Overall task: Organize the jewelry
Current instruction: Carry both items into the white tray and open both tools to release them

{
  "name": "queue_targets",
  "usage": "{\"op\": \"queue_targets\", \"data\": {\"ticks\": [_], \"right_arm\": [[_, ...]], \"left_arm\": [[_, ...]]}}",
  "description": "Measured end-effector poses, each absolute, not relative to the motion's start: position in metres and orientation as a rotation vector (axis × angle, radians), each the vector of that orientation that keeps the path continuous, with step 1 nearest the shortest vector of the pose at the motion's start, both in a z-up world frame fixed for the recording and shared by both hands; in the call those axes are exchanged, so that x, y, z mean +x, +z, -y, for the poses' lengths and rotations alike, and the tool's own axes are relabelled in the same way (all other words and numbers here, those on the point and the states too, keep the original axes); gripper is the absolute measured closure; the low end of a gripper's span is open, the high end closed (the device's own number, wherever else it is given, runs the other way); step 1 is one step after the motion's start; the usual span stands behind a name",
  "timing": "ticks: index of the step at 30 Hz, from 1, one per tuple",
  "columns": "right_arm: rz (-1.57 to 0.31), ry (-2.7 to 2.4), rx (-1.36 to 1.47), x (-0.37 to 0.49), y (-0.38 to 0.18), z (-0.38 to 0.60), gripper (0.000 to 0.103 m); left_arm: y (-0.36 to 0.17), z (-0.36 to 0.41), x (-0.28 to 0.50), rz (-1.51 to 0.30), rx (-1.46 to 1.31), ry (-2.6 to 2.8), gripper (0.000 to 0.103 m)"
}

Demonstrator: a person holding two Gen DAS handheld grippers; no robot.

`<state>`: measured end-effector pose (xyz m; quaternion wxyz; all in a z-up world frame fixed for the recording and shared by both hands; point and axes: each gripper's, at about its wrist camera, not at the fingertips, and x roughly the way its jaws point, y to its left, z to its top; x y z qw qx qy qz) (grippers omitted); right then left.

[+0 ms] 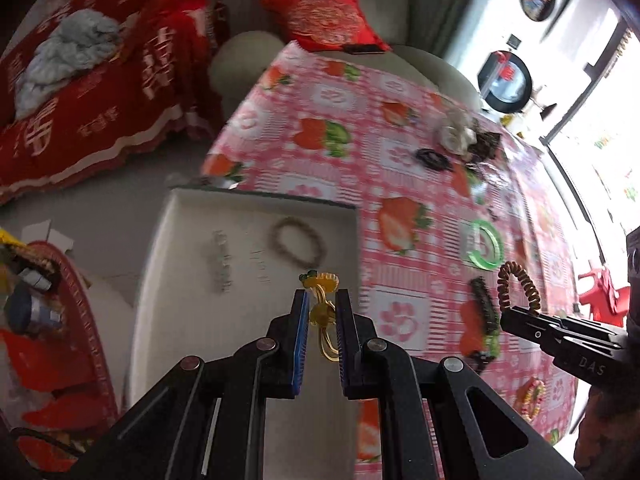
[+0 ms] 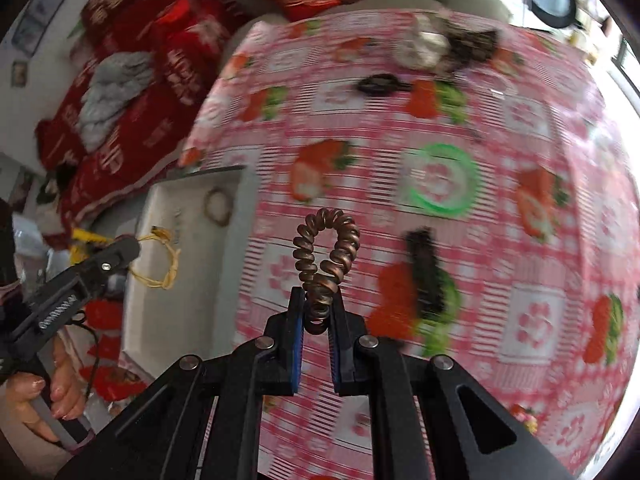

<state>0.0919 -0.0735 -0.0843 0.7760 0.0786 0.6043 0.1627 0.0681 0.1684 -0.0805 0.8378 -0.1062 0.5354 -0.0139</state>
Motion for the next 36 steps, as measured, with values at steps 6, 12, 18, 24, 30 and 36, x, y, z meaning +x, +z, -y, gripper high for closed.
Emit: {"op": "queue_targets", "data": {"ticks": [6, 12, 18, 24, 30, 36], "right_arm": [[-1.323, 0.471, 0.127, 0.105, -0.092, 0.014, 0.091], [-1.347, 0.567, 0.071, 0.117, -0.107, -0.04, 0.091], [-1.404, 0.619, 0.044, 0.127, -0.131, -0.073, 0.091], [-1.47, 0.656, 0.022, 0.131, -0.16, -0.098, 0.091], [-1.492, 0.637, -0.021, 0.138, -0.181, -0.109, 0.091], [-1.503, 0.605, -0.031, 0.149, -0.193, -0.111, 0.091]], "left_arm": [[-0.1, -0.201, 0.067, -1.146, -0.253, 0.022, 0.083], [-0.121, -0.223, 0.072, -1.156, -0.288, 0.052, 0.083], [-0.142, -0.237, 0.073, -1.174, -0.296, 0.082, 0.083], [-0.165, -0.247, 0.07, -1.219, -0.285, 0.124, 0.083], [-0.178, -0.246, 0.074, -1.242, -0.245, 0.148, 0.083], [-0.187, -0.243, 0.08, -1.268, -0.195, 0.175, 0.083]]}}
